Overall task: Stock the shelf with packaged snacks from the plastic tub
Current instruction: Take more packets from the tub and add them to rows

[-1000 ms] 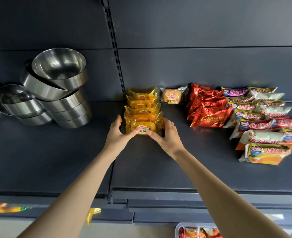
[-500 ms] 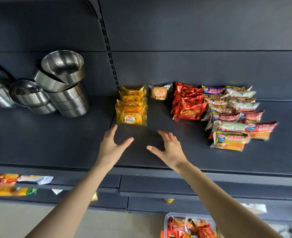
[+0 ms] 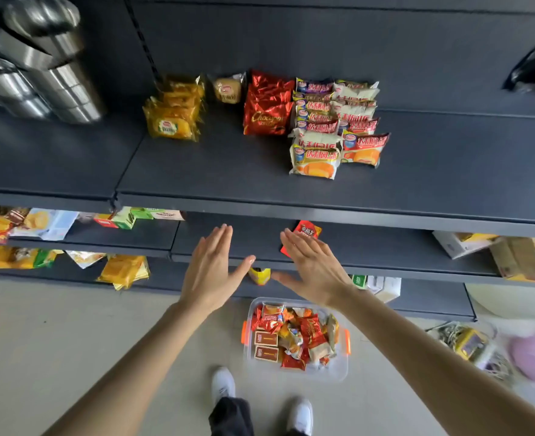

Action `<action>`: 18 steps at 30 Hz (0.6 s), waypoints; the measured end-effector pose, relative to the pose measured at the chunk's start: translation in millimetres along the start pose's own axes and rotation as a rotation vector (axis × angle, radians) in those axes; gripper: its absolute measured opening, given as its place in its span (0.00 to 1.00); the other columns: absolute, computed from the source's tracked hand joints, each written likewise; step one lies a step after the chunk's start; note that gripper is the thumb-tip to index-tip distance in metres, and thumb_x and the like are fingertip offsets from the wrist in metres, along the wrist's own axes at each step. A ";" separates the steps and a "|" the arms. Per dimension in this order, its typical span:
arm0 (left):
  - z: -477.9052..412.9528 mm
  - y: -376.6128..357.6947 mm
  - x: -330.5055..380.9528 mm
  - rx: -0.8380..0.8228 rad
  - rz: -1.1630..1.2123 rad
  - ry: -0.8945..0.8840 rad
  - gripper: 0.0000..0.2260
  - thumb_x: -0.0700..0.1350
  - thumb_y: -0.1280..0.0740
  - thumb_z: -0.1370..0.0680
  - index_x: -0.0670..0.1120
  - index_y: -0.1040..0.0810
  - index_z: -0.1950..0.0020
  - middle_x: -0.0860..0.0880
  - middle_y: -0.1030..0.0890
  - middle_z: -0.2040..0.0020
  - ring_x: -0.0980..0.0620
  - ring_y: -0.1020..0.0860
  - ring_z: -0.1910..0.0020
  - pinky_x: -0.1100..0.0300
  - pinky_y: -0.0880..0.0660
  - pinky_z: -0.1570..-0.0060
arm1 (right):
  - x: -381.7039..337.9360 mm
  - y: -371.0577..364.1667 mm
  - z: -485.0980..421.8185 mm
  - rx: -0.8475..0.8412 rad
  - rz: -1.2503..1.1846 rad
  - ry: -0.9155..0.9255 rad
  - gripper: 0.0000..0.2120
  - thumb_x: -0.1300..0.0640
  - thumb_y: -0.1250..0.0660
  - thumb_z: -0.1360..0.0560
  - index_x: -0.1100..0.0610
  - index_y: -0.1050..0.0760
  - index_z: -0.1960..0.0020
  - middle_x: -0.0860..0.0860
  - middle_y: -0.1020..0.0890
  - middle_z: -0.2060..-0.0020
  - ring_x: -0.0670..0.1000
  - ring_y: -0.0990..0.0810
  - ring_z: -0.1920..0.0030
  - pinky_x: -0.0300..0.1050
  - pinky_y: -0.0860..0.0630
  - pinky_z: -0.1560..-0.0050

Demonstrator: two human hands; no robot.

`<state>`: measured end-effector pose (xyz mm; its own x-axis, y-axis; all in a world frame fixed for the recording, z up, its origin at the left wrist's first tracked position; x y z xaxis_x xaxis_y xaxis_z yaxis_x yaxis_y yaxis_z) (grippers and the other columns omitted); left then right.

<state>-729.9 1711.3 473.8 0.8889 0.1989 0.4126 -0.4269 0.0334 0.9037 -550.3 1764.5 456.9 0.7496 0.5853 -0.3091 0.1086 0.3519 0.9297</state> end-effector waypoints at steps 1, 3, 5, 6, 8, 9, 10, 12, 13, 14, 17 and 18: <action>8.4 -15.9 4.3 -0.038 -0.050 -0.021 0.39 0.68 0.50 0.23 0.44 0.48 0.21 0.48 0.46 0.21 0.51 0.47 0.22 0.59 0.56 0.27 | 8.9 -11.7 10.1 -0.030 0.020 0.003 0.44 0.28 0.59 0.28 0.54 0.57 0.22 0.49 0.53 0.22 0.50 0.54 0.22 0.43 0.63 0.30; 18.7 -48.6 5.0 -0.104 -0.148 -0.054 0.44 0.73 0.61 0.28 0.43 0.48 0.21 0.47 0.45 0.21 0.49 0.45 0.23 0.59 0.55 0.28 | 25.9 -37.1 24.8 -0.085 0.050 0.005 0.47 0.26 0.68 0.33 0.53 0.58 0.22 0.50 0.53 0.22 0.51 0.54 0.22 0.44 0.64 0.30; 22.6 -81.7 -1.5 -0.152 -0.202 -0.061 0.45 0.72 0.62 0.29 0.42 0.45 0.22 0.45 0.41 0.22 0.47 0.41 0.24 0.55 0.50 0.26 | 43.3 -68.2 34.2 -0.145 0.051 -0.025 0.51 0.25 0.73 0.37 0.52 0.58 0.22 0.51 0.52 0.22 0.52 0.53 0.23 0.46 0.62 0.28; 24.0 -98.2 -6.5 -0.174 -0.223 -0.054 0.44 0.71 0.61 0.28 0.41 0.44 0.23 0.44 0.40 0.23 0.46 0.40 0.24 0.53 0.48 0.26 | 51.2 -84.5 38.2 -0.169 0.040 -0.054 0.51 0.25 0.74 0.38 0.52 0.58 0.22 0.51 0.52 0.22 0.52 0.53 0.23 0.48 0.59 0.26; 29.0 -130.8 -16.3 -0.231 -0.265 -0.034 0.43 0.70 0.59 0.27 0.40 0.43 0.23 0.43 0.39 0.23 0.45 0.39 0.25 0.51 0.45 0.26 | 67.2 -121.3 48.0 -0.207 -0.011 -0.138 0.46 0.25 0.66 0.32 0.50 0.58 0.22 0.51 0.52 0.22 0.52 0.52 0.23 0.51 0.56 0.25; 32.5 -147.0 -22.1 -0.258 -0.279 -0.026 0.42 0.70 0.59 0.26 0.40 0.43 0.23 0.42 0.38 0.24 0.45 0.38 0.25 0.50 0.43 0.27 | 74.9 -142.8 54.3 -0.245 -0.039 -0.182 0.42 0.27 0.59 0.28 0.50 0.58 0.22 0.52 0.52 0.22 0.53 0.52 0.23 0.51 0.55 0.25; 36.0 -163.1 -27.8 -0.283 -0.285 -0.018 0.42 0.70 0.57 0.24 0.40 0.43 0.23 0.42 0.38 0.24 0.45 0.38 0.26 0.51 0.43 0.27 | 81.3 -163.9 61.5 -0.282 -0.064 -0.222 0.39 0.30 0.53 0.25 0.50 0.58 0.22 0.52 0.53 0.22 0.53 0.52 0.23 0.52 0.55 0.25; 43.3 -196.4 -41.6 -0.345 -0.288 0.012 0.37 0.66 0.51 0.22 0.40 0.45 0.22 0.42 0.40 0.23 0.46 0.40 0.25 0.52 0.45 0.26 | 93.6 -207.0 75.9 -0.332 -0.096 -0.285 0.39 0.30 0.52 0.25 0.48 0.59 0.22 0.52 0.53 0.22 0.54 0.53 0.23 0.53 0.55 0.24; 46.3 -211.9 -47.7 -0.371 -0.289 0.021 0.36 0.64 0.49 0.21 0.40 0.46 0.22 0.43 0.41 0.23 0.46 0.41 0.24 0.53 0.46 0.26 | 98.4 -227.3 82.5 -0.353 -0.113 -0.309 0.41 0.27 0.56 0.27 0.48 0.59 0.22 0.52 0.53 0.22 0.54 0.54 0.23 0.54 0.54 0.24; 49.3 -227.4 -54.5 -0.399 -0.294 0.033 0.35 0.63 0.47 0.21 0.41 0.46 0.22 0.43 0.41 0.22 0.47 0.42 0.24 0.54 0.47 0.26 | 102.3 -246.2 88.1 -0.372 -0.128 -0.327 0.43 0.24 0.61 0.30 0.47 0.60 0.22 0.52 0.54 0.22 0.55 0.54 0.22 0.55 0.54 0.24; 55.2 -271.2 -74.2 -0.450 -0.290 0.071 0.36 0.65 0.49 0.21 0.40 0.44 0.23 0.43 0.38 0.24 0.46 0.39 0.26 0.54 0.44 0.28 | 115.8 -297.2 98.2 -0.423 -0.148 -0.380 0.41 0.28 0.57 0.27 0.48 0.60 0.22 0.51 0.53 0.22 0.55 0.52 0.23 0.54 0.52 0.24; 56.7 -285.4 -80.5 -0.460 -0.279 0.081 0.36 0.65 0.48 0.21 0.40 0.43 0.23 0.42 0.37 0.25 0.45 0.37 0.27 0.53 0.42 0.29 | 120.4 -313.0 99.1 -0.429 -0.158 -0.395 0.39 0.30 0.53 0.25 0.49 0.59 0.22 0.51 0.52 0.22 0.55 0.51 0.23 0.54 0.51 0.25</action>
<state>-670.3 1630.3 189.2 0.9710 0.1953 0.1376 -0.2212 0.5171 0.8268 -429.3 1652.4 148.5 0.9407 0.2151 -0.2625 0.0269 0.7237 0.6896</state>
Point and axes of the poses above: each hand's wrist, its own z-axis away from the middle knuckle, its own y-axis out of the back of the hand, x = y × z, the point moved 4 cm from there along -z, towards the middle knuckle
